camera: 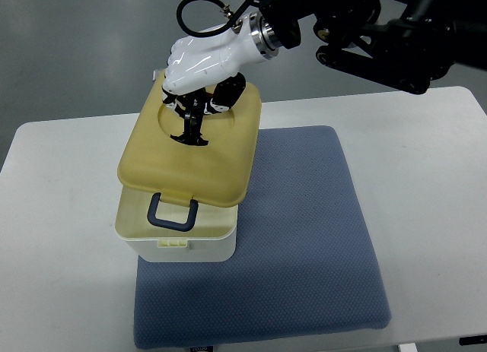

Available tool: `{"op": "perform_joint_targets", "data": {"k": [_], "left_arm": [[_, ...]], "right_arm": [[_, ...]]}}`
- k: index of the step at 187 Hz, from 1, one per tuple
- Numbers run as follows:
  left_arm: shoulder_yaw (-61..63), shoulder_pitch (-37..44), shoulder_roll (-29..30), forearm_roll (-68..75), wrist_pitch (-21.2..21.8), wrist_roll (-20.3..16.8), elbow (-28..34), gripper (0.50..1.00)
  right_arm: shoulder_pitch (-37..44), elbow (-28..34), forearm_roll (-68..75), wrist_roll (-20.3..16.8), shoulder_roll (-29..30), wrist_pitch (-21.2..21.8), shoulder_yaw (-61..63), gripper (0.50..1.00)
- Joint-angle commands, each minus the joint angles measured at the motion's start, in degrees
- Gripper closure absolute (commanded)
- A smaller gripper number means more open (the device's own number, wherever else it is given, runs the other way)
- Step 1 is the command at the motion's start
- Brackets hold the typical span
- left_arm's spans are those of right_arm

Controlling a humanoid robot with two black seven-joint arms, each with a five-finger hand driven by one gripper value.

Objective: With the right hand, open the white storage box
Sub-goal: 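Lift the yellow lid off the white box with the right hand, then carry the lid beside the box and lower it onto the mat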

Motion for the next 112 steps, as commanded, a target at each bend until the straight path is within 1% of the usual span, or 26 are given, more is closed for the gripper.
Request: {"op": "perform_joint_targets", "data": {"k": [1, 49, 85, 112], "left_arm": [[0.00, 0.04, 0.00, -0.06, 0.00, 0.00, 0.00, 0.500], [0.00, 0.04, 0.00, 0.02, 0.00, 0.00, 0.00, 0.500], [0.00, -0.05, 0.00, 0.02, 0.00, 0.00, 0.00, 0.500], [0.00, -0.05, 0.00, -0.06, 0.00, 0.00, 0.00, 0.500]], "right_arm": [[0.02, -0.46, 0.02, 0.00, -2.90, 0.08, -0.31, 1.000], [-0.60, -1.43, -0.34, 0.00, -8.26, 0.61, -3.65, 1.000], [-1.30, -2.75, -0.42, 0.00, -8.97, 0.34, -5.67, 1.000], [-1.92, -4.86, -0.42, 0.00, -9.32, -0.01, -6.73, 1.000]]}}
